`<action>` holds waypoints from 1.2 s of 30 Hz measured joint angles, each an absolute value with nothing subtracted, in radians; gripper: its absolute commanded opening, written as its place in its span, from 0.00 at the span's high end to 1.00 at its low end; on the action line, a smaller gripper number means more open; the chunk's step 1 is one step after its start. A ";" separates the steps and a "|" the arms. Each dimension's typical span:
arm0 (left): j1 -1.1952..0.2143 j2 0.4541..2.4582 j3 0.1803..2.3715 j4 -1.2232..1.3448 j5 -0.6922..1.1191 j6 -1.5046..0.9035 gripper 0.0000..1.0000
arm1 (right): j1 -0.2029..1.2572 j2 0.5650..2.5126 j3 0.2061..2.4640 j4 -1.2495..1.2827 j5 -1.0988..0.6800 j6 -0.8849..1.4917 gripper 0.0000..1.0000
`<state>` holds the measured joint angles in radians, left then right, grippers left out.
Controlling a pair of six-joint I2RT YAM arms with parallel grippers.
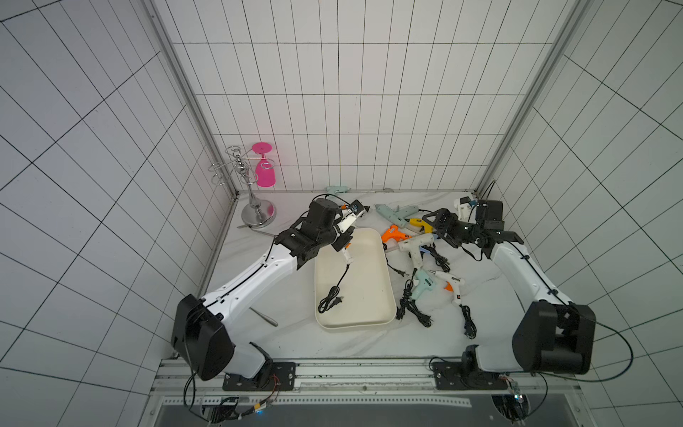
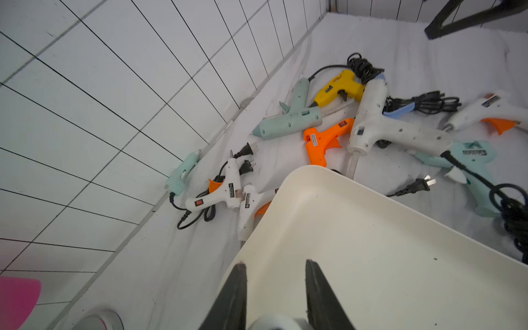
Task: Put the hot melt glue gun into the storage box
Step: Place the hot melt adhesive gun in the storage box.
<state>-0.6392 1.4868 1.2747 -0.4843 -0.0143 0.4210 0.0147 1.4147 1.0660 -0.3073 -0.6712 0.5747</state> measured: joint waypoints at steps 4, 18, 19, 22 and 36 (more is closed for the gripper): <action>-0.701 1.608 1.275 -0.506 -0.125 0.454 0.97 | -0.004 1.419 1.049 -0.310 -0.636 0.574 0.01; -0.718 2.071 1.484 -0.566 -0.577 0.479 0.87 | -0.005 1.509 1.049 -0.297 -0.628 0.570 0.01; -0.718 2.075 1.484 -0.569 -0.601 0.482 0.82 | -0.005 1.510 1.049 -0.299 -0.626 0.568 0.01; -0.718 2.077 1.482 -0.577 -0.660 0.488 0.59 | -0.004 1.516 1.050 -0.315 -0.601 0.544 0.01; -0.718 2.110 1.501 -0.649 -0.797 0.399 0.31 | 0.191 1.544 1.090 -0.525 -0.248 0.326 0.01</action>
<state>-0.7181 2.1101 1.5013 -0.6487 -0.7975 0.3988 0.1909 1.5436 1.0901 -0.5255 -0.2481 0.3264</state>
